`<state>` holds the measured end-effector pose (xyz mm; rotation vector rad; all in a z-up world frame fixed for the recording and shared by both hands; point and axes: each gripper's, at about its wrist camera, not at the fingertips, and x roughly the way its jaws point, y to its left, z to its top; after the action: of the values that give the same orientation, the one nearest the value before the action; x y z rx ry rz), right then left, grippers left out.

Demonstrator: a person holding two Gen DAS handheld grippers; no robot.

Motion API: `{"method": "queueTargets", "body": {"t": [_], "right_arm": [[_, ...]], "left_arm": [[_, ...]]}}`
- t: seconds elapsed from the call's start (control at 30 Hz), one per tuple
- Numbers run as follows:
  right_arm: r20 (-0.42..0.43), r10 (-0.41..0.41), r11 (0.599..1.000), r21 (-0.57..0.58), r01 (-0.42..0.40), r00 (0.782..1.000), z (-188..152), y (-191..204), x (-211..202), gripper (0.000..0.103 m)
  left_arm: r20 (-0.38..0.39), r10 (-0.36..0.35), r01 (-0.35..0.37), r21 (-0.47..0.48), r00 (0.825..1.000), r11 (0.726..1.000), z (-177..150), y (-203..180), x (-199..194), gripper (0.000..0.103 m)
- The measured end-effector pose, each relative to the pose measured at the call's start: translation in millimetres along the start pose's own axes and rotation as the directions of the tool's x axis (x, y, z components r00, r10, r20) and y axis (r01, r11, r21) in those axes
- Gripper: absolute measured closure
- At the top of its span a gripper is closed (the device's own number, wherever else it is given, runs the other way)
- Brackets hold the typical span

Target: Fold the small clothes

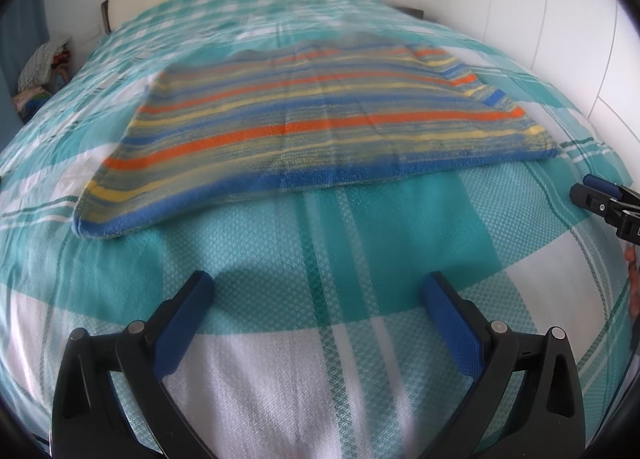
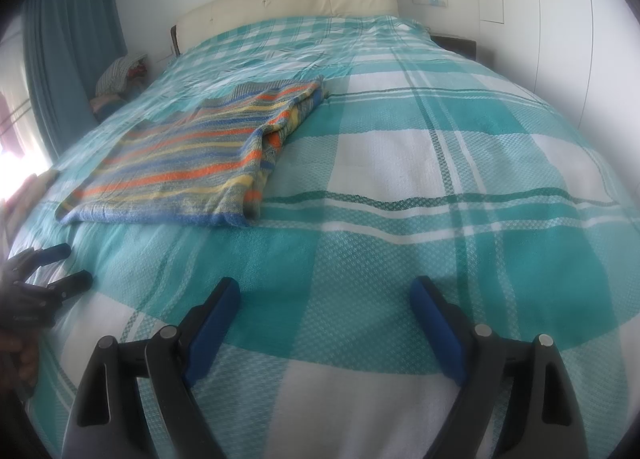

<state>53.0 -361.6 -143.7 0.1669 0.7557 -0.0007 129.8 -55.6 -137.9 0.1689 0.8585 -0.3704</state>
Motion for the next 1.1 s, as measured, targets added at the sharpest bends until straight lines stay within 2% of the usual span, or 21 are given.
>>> {"method": "queueTargets", "body": {"t": [0.53, 0.67, 0.7, 0.77, 0.8, 0.9, 1.0, 1.07, 1.1], "right_arm": [[0.001, -0.003, 1.000, 0.000, 0.003, 1.000, 0, 0, 0, 0.016], [0.000, -0.004, 1.000, -0.003, 0.004, 1.000, -1, 1, 1, 0.016], [-0.001, -0.001, 1.000, -0.002, 0.001, 1.000, -1, 1, 1, 0.015], [-0.010, 0.010, 1.000, 0.002, -0.010, 1.000, 1, 0, -1, 0.015], [-0.021, 0.028, 1.000, 0.008, -0.028, 0.999, 5, -2, -3, 0.015], [-0.027, 0.157, 0.984, 0.090, -0.154, 0.987, 29, -22, -9, 0.015], [-0.041, 0.228, 0.963, 0.157, -0.219, 0.973, 63, -42, 4, 0.016], [-0.069, 0.308, 0.935, 0.208, -0.289, 0.949, 90, -52, 25, 0.019], [-0.090, 0.360, 0.913, 0.240, -0.331, 0.929, 104, -57, 41, 0.026]], "left_arm": [[0.003, 0.001, -0.001, -0.001, 1.000, 1.000, -1, 1, 0, 0.000], [0.048, 0.045, -0.047, 0.035, 0.998, 0.998, 1, -6, -16, 0.002], [0.065, 0.038, -0.042, 0.059, 0.997, 0.997, 2, -11, -22, 0.002], [0.102, -0.032, 0.020, 0.116, 0.994, 0.993, 8, -26, -36, 0.002], [0.114, -0.068, 0.051, 0.148, 0.991, 0.988, 12, -34, -41, 0.002], [0.136, -0.147, 0.106, 0.272, 0.980, 0.956, 27, -65, -48, 0.002], [0.111, -0.208, 0.162, 0.331, 0.972, 0.930, 49, -95, -27, 0.002], [0.096, -0.230, 0.182, 0.359, 0.968, 0.915, 63, -113, -6, 0.002], [0.088, -0.241, 0.193, 0.374, 0.966, 0.907, 68, -121, 4, 0.003]]}}
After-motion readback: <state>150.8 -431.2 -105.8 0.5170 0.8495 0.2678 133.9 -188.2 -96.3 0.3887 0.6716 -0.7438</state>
